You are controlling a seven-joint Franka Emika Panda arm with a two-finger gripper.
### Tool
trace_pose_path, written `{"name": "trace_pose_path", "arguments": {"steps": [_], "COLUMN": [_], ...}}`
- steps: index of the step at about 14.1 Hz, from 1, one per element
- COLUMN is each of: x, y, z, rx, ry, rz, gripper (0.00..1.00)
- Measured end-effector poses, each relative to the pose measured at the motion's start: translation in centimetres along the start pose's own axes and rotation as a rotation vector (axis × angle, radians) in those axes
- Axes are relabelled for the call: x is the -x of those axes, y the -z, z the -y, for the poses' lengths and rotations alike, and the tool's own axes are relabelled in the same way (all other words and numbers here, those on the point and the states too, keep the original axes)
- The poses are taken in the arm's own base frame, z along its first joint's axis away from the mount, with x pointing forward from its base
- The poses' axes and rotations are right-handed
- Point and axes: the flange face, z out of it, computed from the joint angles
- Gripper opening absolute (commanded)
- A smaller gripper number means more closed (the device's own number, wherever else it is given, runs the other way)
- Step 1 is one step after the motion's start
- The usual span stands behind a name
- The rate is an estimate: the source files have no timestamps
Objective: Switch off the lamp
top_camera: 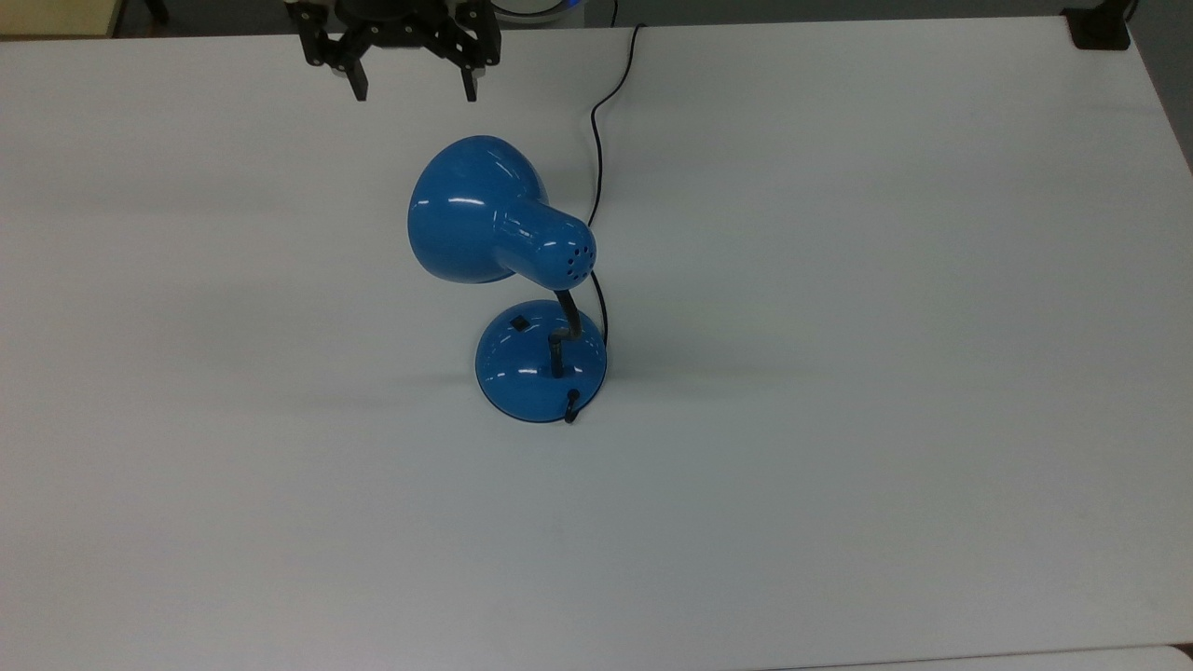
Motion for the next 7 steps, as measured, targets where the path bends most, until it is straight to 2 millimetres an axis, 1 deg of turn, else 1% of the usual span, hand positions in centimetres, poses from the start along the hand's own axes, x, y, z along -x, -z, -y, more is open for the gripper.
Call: {"name": "trace_pose_path", "arguments": {"steps": [1,4,6,7], "x": [-0.1,-0.1,-0.1,-0.1], "y": [1.0,2.6,3.0,3.0], "z": [-0.4,-1.8,-2.6,-2.5], "rx": [0.004,0.01,0.012,0.012], "ry": [0.002,-0.015,-0.023,-0.022], "rz": [-0.02,-0.053,-0.061,-0.061], "gripper": [1.0,1.0,1.0,1.0]}}
